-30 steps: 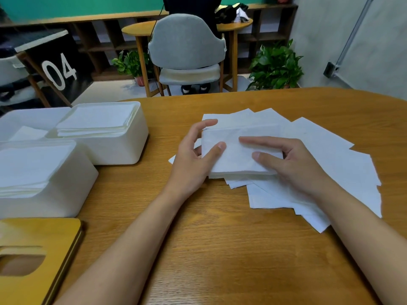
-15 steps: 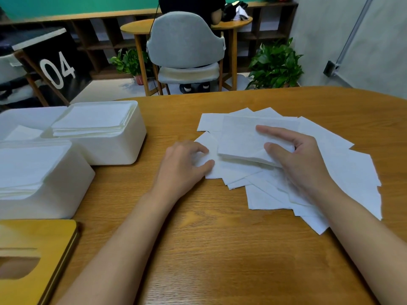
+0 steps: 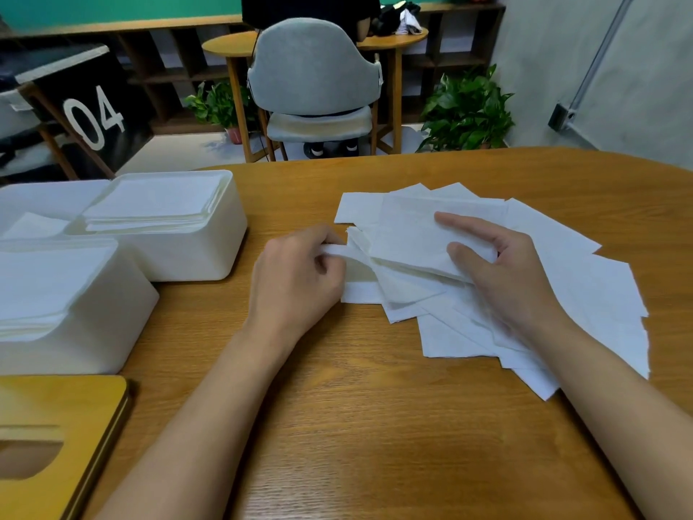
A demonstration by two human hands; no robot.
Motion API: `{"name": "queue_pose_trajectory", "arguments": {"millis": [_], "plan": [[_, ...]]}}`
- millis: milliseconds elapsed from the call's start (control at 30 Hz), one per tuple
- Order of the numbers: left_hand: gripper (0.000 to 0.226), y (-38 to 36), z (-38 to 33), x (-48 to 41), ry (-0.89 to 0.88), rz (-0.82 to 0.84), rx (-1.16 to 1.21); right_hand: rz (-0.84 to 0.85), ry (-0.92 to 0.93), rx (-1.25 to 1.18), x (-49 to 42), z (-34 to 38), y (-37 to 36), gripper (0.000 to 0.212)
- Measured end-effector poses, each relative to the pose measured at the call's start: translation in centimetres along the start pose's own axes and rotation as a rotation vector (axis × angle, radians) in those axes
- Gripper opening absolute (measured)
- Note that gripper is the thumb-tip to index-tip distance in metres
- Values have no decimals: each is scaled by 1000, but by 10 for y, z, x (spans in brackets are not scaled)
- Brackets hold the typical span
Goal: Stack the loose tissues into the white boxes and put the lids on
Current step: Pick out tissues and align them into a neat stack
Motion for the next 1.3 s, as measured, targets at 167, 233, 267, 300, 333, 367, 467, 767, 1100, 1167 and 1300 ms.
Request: {"name": "queue_pose_trajectory", "arguments": {"millis": [167, 233, 267, 300, 333, 367, 467, 767, 1100, 1167, 1300], "plan": [[19, 9, -10, 2, 81, 14, 329, 35, 20, 37, 2, 3, -4, 39], [19, 7, -11, 2, 97, 44, 401, 47, 33, 56, 2, 6, -4, 36], [19, 5, -12, 2, 99, 68, 430, 63, 41, 58, 2, 8, -5, 34], [19, 2, -13, 2, 94, 96, 452, 89, 51, 52, 3, 10, -7, 33], [20, 0, -15, 2, 81, 125, 469, 119, 65, 45, 5, 13, -10, 34], [20, 0, -18, 3, 61, 146, 485, 145, 82, 43, 6, 15, -13, 36], [20, 5, -24, 1, 21, 161, 592, 176, 103, 48, 10, 18, -18, 41], [15, -9, -22, 4, 114, 273, 588, 306, 49, -108, 17, 21, -34, 31], [28, -4, -15, 0, 88, 165, 475, 209, 81, -13, 14, 21, -30, 53], [29, -7, -18, 2, 87, 193, 497, 214, 104, 39, 14, 22, -31, 74], [29, -13, -22, 5, 77, 203, 514, 235, 98, 5, 14, 23, -34, 85]]}}
Point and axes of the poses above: each hand's wrist, its own x-axis away from the middle knuckle, its own y-axis out of the back of the hand, z = x × y, the point moved 7 cm from there along -x, towards the middle knuckle, and after that the axes turned 1 degree about z, right-handed, at the moved point
